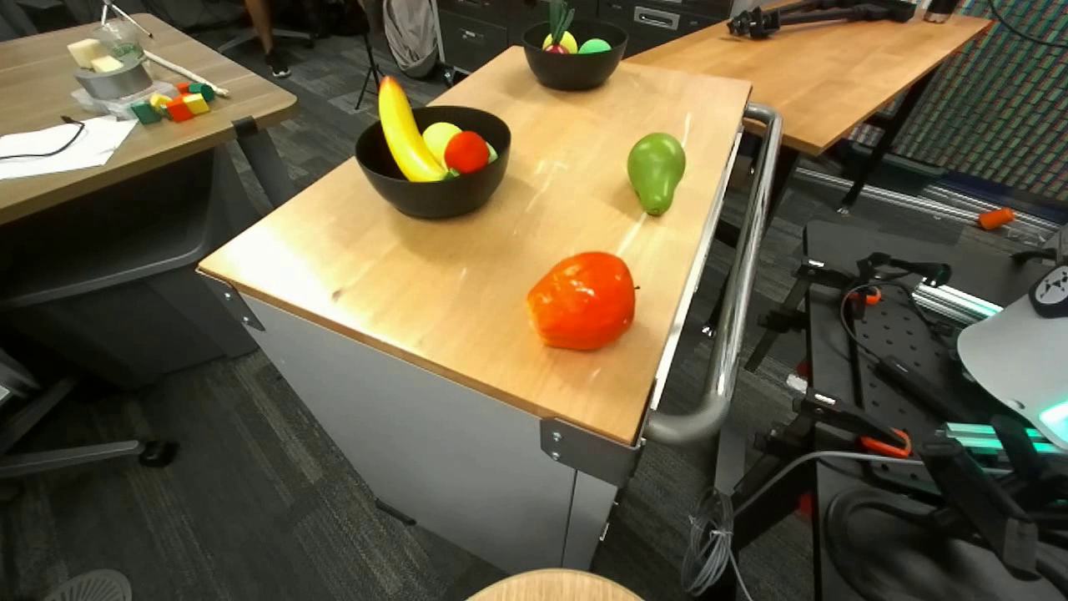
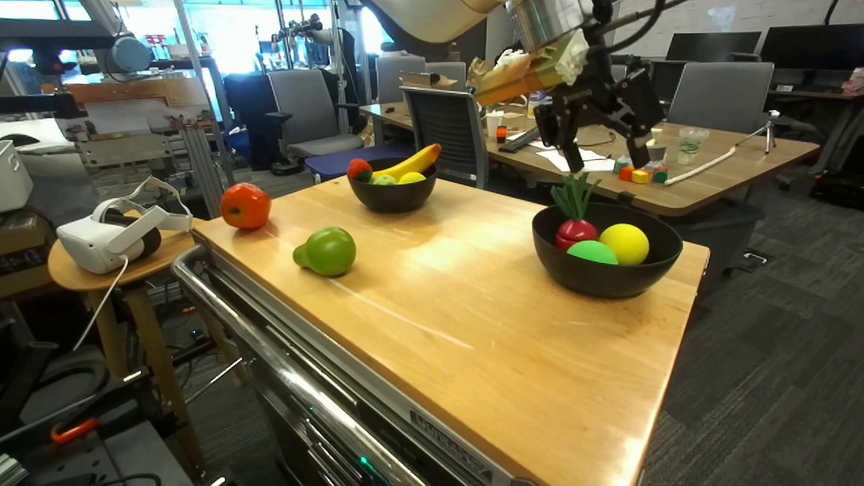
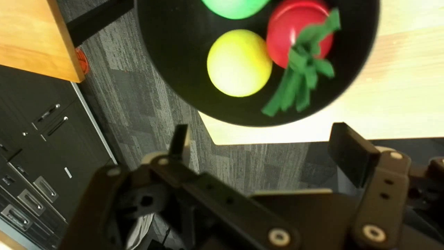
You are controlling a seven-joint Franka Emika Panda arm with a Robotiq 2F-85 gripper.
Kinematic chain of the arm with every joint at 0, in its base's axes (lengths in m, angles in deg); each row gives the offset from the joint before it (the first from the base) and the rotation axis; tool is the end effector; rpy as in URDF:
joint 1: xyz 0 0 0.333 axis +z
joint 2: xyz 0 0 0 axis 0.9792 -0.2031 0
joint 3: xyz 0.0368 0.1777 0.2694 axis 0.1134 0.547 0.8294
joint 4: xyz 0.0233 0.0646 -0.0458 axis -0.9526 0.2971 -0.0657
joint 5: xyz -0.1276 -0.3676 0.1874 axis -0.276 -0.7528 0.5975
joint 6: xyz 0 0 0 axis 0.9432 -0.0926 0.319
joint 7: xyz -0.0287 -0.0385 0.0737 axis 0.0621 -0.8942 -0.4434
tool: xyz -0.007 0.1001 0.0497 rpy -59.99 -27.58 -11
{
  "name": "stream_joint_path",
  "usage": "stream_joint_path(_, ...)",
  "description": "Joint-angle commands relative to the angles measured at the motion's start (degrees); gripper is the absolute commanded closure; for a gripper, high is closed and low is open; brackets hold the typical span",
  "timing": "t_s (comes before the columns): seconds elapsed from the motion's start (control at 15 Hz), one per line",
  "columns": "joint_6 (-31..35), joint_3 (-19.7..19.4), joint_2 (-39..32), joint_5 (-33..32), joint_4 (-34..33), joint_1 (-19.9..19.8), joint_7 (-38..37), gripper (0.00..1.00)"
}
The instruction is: Put the fruits and vegetables in the black bowls
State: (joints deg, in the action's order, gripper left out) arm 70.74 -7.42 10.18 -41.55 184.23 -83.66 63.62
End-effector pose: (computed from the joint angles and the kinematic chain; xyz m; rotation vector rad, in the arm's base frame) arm 0.6917 -0.2295 0.3762 2.6668 -0.4438 0.3834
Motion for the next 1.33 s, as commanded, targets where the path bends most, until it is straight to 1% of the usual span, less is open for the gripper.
stream_joint_path(0.0, 1.47, 4.26, 12.41, 6.73, 10.16, 0.57, 3.89, 0.00)
stream_joint_path(0.2, 1.85, 7.44, 20.39, 14.16, 19.13, 1.53, 1.78, 0.00)
stream_joint_path(0.27, 1.78, 8.58, 22.83, 17.45, 22.13, 1.48, 3.63, 0.00)
stream_joint_path(0.33, -0.17, 7.36, 16.07, 13.32, 13.81, 1.33, 2.11, 0.00)
stream_joint_path(0.4, -0.15, 8.26, 18.44, 15.04, 16.77, 1.45, 2.20, 0.00)
stream_joint_path(0.53, -0.12, 8.88, 21.09, 15.75, 20.05, 1.51, 2.17, 0.00)
stream_joint_path(0.6, -1.72, 8.57, 20.90, 11.86, 19.71, 1.50, -0.98, 0.00)
stream_joint_path(0.67, -1.93, 8.81, 21.20, 13.67, 20.74, 1.59, -0.93, 0.00)
stream_joint_path(0.8, -4.77, 8.92, 21.77, 10.55, 23.87, 2.22, -5.57, 0.00)
stream_joint_path(0.87, -5.68, 9.30, 22.42, 11.96, 26.22, 2.45, -5.78, 0.00)
stream_joint_path(0.93, -6.47, 9.72, 23.04, 11.87, 28.77, 2.87, -7.43, 0.00)
stream_joint_path(1.0, -4.70, 10.22, 23.66, 12.94, 31.35, 3.20, -8.29, 0.00)
stream_joint_path(1.2, -0.33, 12.21, 24.31, 13.31, 39.41, 5.10, -15.08, 0.00)
stream_joint_path(1.27, 1.90, 12.95, 24.20, 14.56, 42.09, 5.75, -17.60, 0.00)
